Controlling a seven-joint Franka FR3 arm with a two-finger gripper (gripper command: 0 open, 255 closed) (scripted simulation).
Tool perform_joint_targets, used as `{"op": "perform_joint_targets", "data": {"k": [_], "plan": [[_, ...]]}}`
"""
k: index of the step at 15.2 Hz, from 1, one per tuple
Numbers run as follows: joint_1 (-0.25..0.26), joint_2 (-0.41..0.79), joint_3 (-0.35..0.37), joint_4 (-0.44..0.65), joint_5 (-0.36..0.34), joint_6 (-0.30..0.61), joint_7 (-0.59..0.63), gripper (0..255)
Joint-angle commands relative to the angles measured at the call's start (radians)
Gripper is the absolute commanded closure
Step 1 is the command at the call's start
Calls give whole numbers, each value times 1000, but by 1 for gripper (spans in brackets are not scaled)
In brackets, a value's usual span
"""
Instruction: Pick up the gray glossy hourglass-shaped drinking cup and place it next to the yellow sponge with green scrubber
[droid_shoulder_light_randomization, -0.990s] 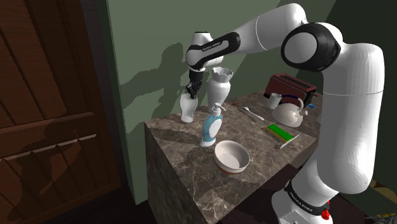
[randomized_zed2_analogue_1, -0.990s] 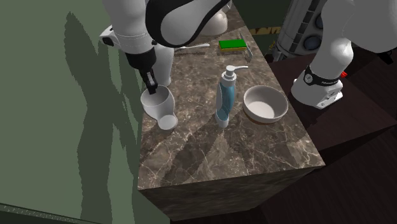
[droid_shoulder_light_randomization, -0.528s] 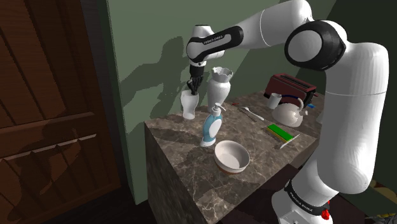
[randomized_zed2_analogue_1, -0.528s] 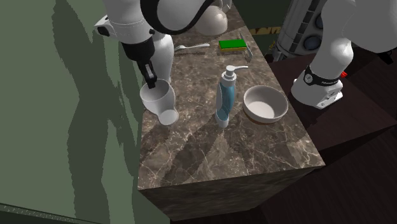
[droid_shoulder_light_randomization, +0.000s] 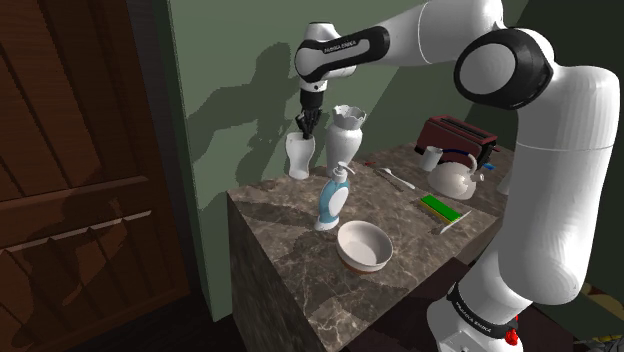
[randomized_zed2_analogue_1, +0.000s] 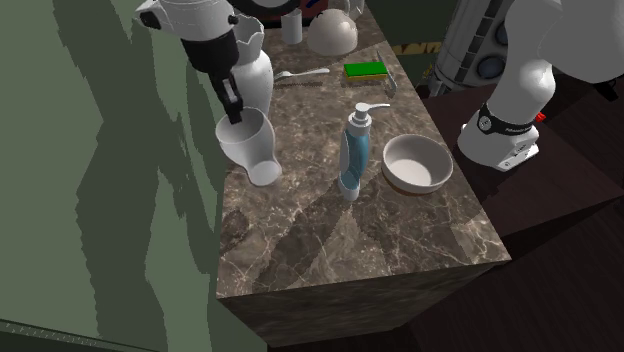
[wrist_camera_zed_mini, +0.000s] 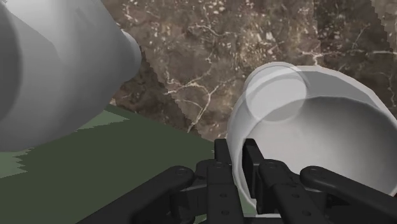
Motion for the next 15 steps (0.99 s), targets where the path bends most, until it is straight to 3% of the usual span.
{"op": "perform_joint_targets", "data": {"k": [1, 15], "plan": [[1, -10, 0, 29, -1, 0, 1, 255], [0, -29, -2, 190, -2, -180, -3, 255]]}}
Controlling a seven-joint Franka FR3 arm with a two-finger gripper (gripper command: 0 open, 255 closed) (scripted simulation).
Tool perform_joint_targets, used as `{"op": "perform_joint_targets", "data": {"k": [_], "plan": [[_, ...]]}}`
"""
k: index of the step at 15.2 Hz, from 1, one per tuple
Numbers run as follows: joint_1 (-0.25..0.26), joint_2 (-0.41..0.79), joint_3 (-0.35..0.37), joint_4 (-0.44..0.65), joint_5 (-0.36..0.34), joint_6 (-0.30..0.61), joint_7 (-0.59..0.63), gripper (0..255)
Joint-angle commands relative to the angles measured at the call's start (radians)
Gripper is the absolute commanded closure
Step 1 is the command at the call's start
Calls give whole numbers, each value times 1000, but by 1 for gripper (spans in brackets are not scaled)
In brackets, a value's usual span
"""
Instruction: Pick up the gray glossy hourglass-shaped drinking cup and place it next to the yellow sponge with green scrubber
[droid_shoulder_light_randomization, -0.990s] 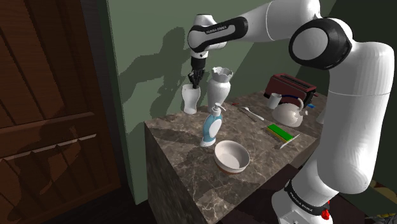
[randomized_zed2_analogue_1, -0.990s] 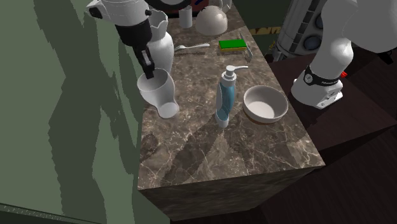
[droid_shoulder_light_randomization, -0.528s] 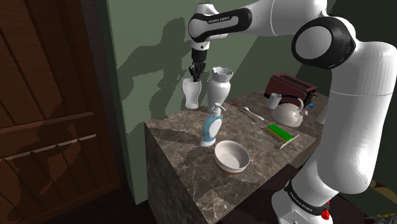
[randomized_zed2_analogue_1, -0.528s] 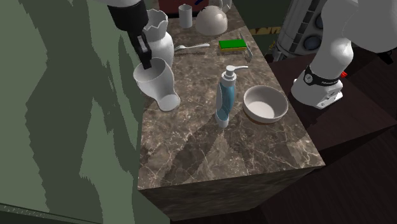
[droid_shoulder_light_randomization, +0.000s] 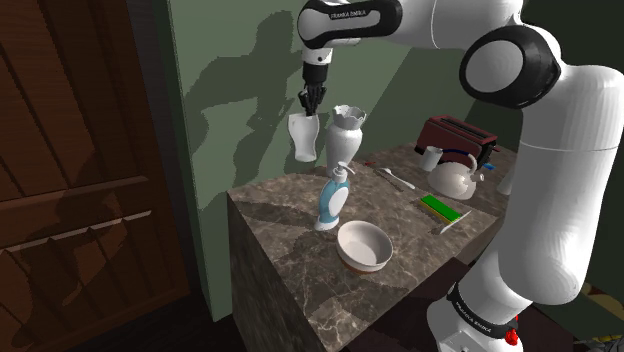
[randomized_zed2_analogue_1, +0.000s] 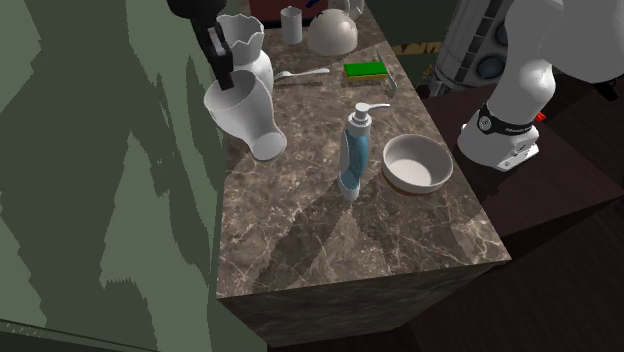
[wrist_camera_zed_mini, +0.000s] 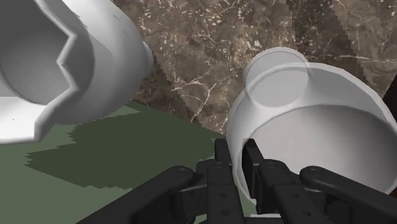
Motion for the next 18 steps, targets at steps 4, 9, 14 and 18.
{"op": "perform_joint_targets", "data": {"k": [4, 9, 14, 18], "plan": [[-3, -1, -1, 82, 0, -31, -3, 255], [-12, -131, -12, -82, -11, 4, -25, 255], [-33, -324, -33, -336, -33, 68, -64, 255], [-53, -464, -53, -501, -55, 97, -98, 255]]}}
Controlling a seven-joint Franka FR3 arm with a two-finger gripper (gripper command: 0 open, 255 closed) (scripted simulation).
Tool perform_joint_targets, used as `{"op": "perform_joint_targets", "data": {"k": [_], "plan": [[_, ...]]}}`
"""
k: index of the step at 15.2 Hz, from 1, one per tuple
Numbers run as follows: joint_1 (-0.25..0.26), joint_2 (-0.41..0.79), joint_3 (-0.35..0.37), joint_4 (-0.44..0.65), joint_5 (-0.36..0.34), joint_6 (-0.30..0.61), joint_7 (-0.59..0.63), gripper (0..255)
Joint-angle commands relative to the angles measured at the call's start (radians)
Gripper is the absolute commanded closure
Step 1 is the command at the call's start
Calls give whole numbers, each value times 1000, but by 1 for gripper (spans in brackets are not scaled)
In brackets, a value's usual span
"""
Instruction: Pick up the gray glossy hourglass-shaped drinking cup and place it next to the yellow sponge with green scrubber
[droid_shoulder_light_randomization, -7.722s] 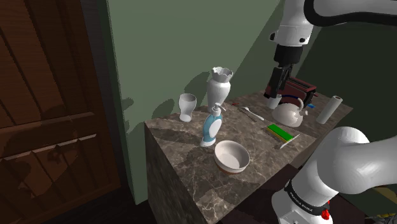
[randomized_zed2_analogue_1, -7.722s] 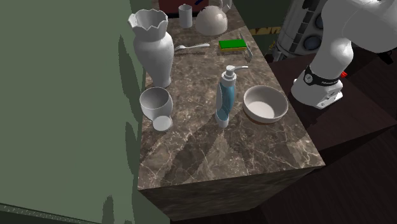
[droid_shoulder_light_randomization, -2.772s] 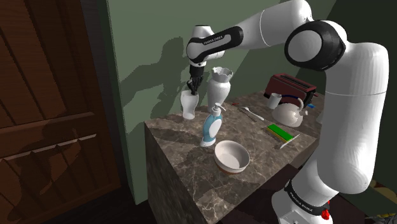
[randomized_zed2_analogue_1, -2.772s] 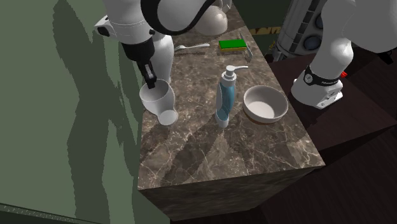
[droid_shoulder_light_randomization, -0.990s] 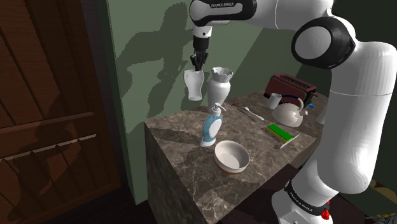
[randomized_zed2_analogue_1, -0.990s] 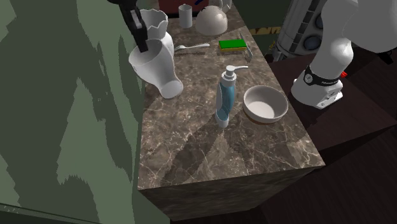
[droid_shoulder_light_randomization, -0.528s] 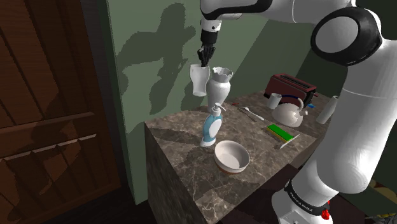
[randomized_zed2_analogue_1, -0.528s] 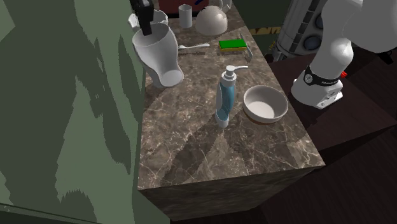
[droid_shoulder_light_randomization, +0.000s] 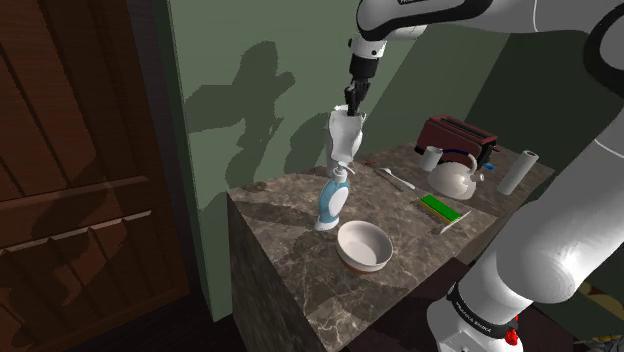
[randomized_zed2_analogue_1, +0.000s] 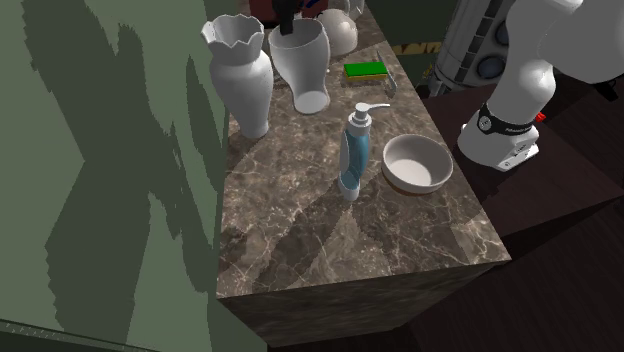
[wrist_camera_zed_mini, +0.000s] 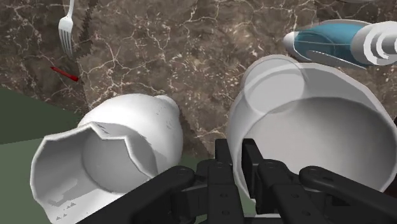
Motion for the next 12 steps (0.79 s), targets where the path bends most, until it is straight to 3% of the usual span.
{"op": "perform_joint_targets", "data": {"k": [1, 12], "plan": [[-12, -64, -12, -73, -11, 11, -21, 255], [-98, -419, -90, -400, -102, -2, -138, 255]]}}
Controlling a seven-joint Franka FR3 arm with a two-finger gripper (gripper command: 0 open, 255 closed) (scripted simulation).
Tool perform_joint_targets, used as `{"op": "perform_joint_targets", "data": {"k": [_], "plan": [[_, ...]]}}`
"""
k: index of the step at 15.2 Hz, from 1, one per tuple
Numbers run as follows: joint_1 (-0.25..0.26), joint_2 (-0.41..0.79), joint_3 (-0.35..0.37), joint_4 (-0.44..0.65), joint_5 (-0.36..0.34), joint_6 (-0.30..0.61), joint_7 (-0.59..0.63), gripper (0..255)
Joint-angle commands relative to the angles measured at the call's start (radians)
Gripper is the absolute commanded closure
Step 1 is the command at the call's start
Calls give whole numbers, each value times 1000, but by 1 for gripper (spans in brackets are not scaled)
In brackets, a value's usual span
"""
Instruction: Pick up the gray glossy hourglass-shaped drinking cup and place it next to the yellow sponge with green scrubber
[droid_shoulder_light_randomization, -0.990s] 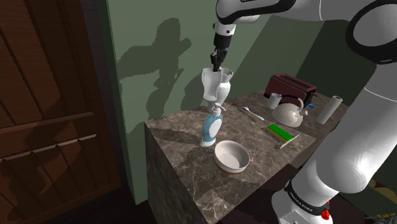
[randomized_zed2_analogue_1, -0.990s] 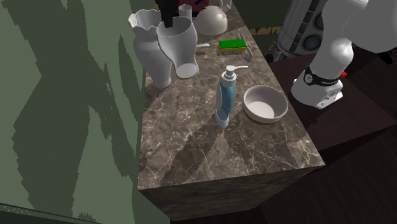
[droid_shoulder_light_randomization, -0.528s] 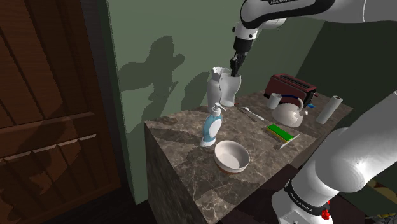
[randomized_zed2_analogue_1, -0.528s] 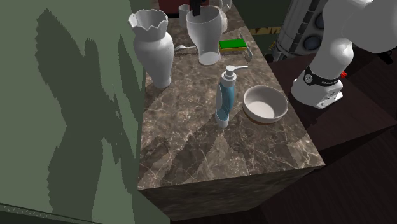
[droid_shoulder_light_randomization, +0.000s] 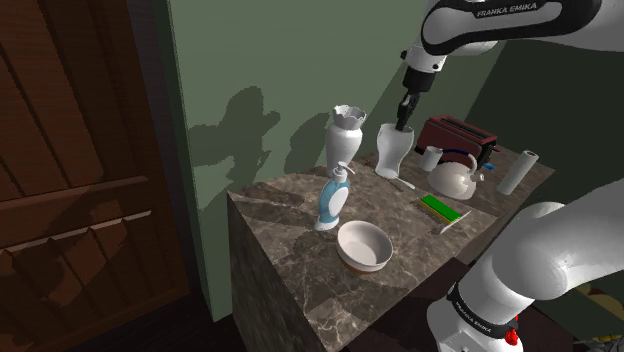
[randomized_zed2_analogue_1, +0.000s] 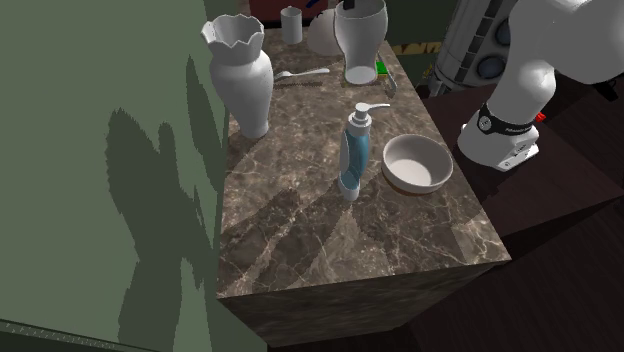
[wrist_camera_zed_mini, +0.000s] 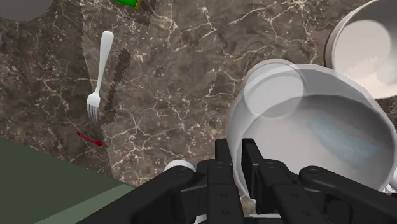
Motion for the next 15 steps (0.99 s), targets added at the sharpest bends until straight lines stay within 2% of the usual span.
{"op": "perform_joint_targets", "data": {"k": [1, 12, 15], "plan": [[-21, -71, -16, -52, -22, -15, -26, 255], [-159, -376, -133, -226, -157, -122, -202, 255], [-172, -395, -148, -259, -173, -105, -214, 255]]}}
